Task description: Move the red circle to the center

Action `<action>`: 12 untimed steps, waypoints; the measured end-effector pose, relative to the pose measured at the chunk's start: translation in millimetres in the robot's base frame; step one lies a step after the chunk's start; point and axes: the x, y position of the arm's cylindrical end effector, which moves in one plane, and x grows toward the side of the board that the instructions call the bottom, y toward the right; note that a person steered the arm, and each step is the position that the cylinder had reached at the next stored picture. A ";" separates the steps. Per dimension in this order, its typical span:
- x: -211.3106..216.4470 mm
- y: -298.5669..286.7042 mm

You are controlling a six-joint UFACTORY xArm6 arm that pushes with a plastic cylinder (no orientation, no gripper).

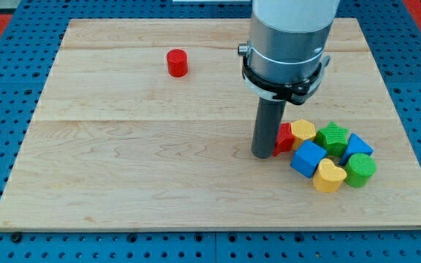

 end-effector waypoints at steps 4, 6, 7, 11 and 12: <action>-144.2 -177.5; -208.1 -199.7; -210.3 -165.3; -177.3 -102.4; -159.1 -93.4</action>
